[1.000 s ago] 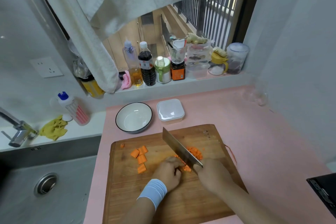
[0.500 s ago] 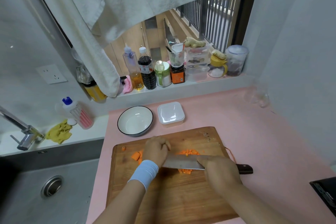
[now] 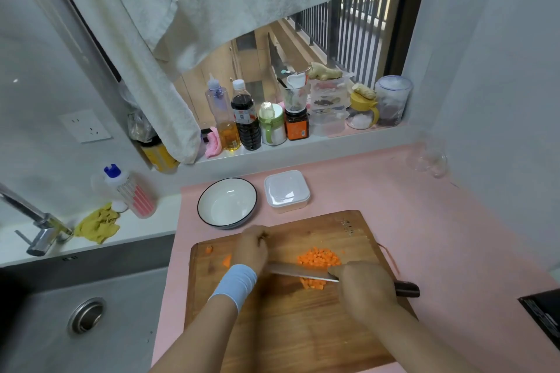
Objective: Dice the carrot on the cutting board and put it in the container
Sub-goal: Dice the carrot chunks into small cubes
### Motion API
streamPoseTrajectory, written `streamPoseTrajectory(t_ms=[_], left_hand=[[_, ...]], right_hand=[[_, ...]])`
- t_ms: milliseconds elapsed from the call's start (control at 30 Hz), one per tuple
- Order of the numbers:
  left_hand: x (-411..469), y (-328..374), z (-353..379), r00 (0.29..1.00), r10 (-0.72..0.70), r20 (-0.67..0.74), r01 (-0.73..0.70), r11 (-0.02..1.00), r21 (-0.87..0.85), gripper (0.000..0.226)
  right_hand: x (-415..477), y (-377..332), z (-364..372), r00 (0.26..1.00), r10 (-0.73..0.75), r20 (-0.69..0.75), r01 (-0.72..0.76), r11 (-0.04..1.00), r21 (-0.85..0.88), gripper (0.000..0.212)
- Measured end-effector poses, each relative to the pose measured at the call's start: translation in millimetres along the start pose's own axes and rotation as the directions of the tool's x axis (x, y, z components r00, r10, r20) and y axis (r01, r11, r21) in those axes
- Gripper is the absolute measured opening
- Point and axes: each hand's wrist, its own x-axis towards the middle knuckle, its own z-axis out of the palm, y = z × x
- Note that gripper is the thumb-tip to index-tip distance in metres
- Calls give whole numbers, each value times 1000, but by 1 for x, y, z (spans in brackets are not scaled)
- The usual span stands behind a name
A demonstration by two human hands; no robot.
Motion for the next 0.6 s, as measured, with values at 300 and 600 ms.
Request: streamPoseTrajectory(t_ms=[300,600], left_hand=[[-11,-90,-34,953,-291,-85,299,949,97,29],[-1,-115,-45,991,-136,-16,137,979,150,24]], right_hand=[[21,-64,18,967,227,114,-252,916,313,26],[32,-123,28,927,338,165,-375,858,350,26]])
